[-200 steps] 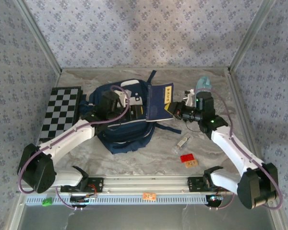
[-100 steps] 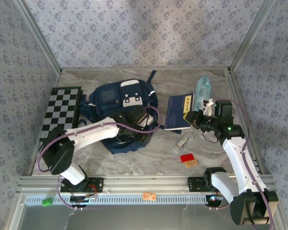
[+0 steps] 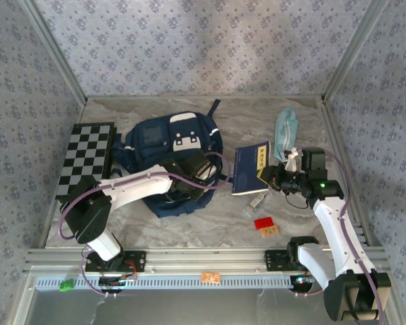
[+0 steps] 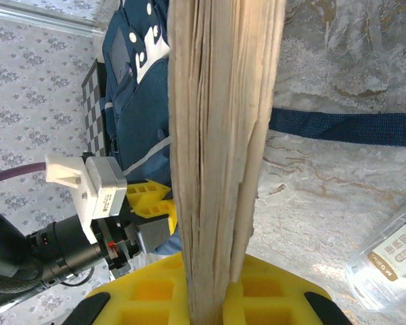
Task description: Pack books, pencil case, and school supplies into a backpack
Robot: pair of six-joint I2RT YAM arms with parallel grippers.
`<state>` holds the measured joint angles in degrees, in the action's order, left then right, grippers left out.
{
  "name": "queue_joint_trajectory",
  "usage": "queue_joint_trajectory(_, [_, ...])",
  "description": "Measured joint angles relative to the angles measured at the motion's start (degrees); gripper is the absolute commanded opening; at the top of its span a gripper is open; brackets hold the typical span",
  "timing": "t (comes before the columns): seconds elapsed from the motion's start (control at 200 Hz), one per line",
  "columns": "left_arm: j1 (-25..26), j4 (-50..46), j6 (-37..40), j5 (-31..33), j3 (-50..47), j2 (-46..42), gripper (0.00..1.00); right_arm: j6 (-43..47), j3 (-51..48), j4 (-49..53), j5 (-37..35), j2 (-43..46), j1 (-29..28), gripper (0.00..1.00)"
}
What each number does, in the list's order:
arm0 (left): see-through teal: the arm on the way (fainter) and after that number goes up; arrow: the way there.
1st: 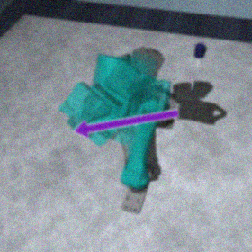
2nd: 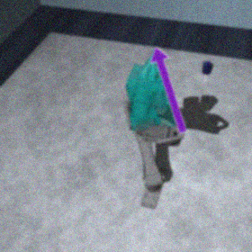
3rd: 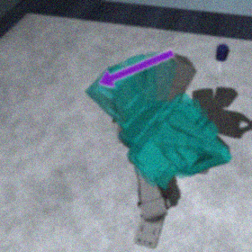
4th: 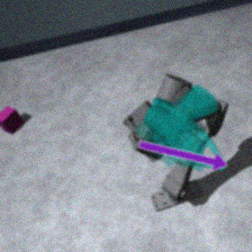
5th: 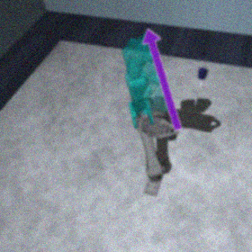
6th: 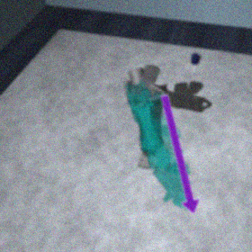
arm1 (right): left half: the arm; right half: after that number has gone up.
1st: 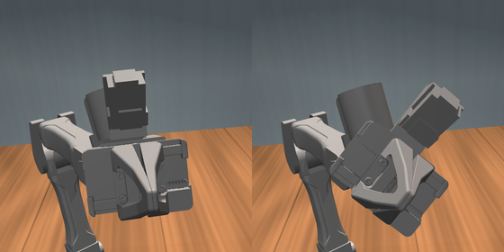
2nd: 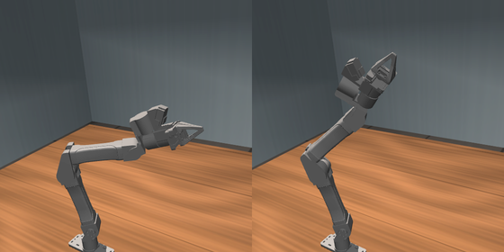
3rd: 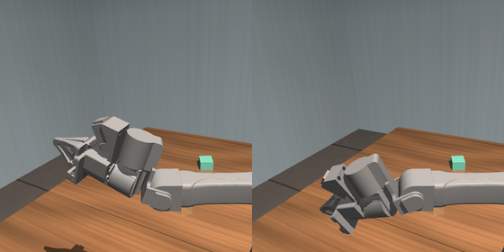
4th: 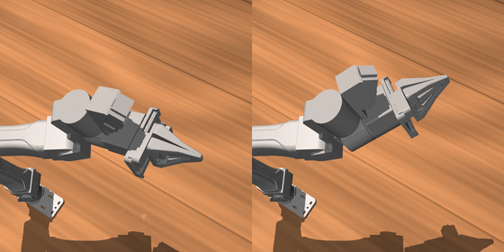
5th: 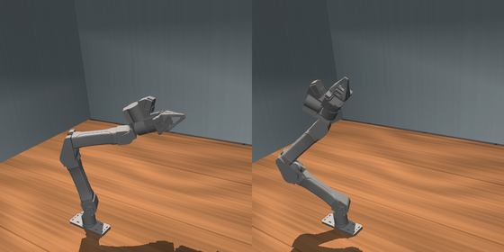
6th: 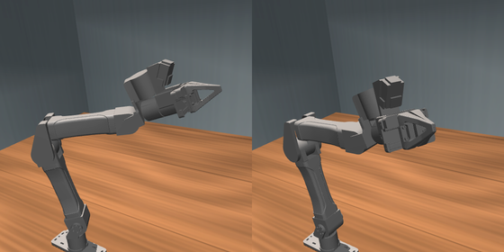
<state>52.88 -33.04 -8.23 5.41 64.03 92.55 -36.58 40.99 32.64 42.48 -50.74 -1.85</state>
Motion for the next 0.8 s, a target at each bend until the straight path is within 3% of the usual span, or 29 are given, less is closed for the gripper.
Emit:
queue_joint_trajectory(0.1, [0.0, -0.1, 0.3, 0.0, 0.0, -0.2, 0.00, 0.3, 0.0, 0.4, 0.0, 0.0, 0.0, 0.00])
queue_joint_trajectory(0.26, [0.0, -1.5, 0.5, 0.8, 1.1, -0.6, 0.00, 1.5, 0.7, 3.1, 0.0, 0.0, 0.1, 0.00])
queue_joint_trajectory(0.47, [-0.1, -5.0, 1.4, 6.4, 7.2, -5.6, 0.00, 1.6, 1.3, 5.8, 0.4, 0.1, -1.6, 0.00])
queue_joint_trajectory(0.595, [-0.5, -5.5, 2.3, 9.6, 11.5, -8.4, 0.00, -1.1, 0.6, 3.4, 0.3, 0.1, -8.5, 0.01])
queue_joint_trajectory(0.8, [-1.6, -5.7, 2.8, 12.7, 15.6, -9.4, 0.00, -10.8, -3.3, -11.1, -3.1, -5.4, -24.8, 0.01])
